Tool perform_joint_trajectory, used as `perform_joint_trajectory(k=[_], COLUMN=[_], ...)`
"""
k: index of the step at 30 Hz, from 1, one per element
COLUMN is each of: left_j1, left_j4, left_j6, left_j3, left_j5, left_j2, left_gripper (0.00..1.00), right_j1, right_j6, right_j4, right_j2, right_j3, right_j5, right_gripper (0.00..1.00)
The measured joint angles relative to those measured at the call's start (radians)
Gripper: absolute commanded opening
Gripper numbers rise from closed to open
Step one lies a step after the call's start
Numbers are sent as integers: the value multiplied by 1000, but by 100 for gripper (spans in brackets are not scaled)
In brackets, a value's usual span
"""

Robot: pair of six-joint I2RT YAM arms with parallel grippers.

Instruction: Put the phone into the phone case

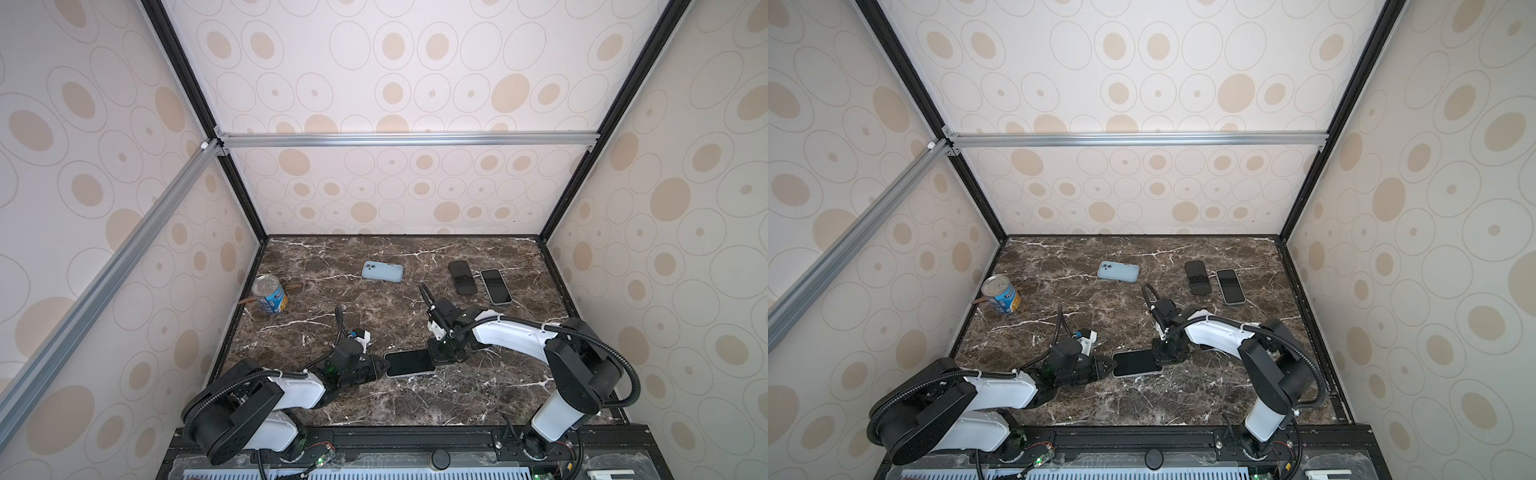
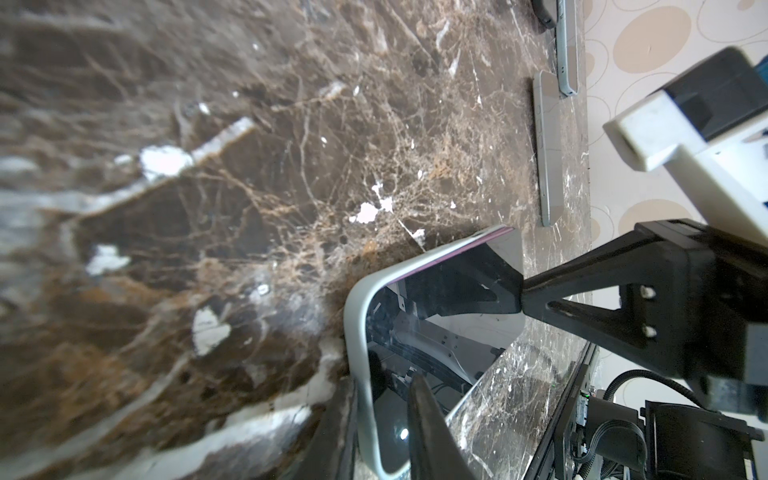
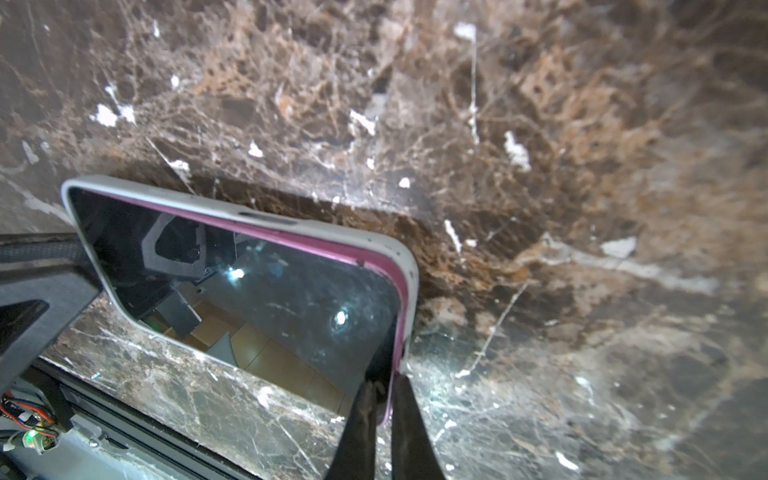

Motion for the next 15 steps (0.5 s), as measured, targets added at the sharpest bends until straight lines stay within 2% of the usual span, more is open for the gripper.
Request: perform_joint_trajectory(k=[15], left_j1=[-6], left_j4=[-33], left_j6=[0], left_j3=[0], left_j5=[-15], left_j2=[-24], left_gripper=[23], right_j1=[11], right_j6=[-1], right_j4=[-42], right_j2=[32], right_j3=[39], right_j5=[19], right_gripper=[9])
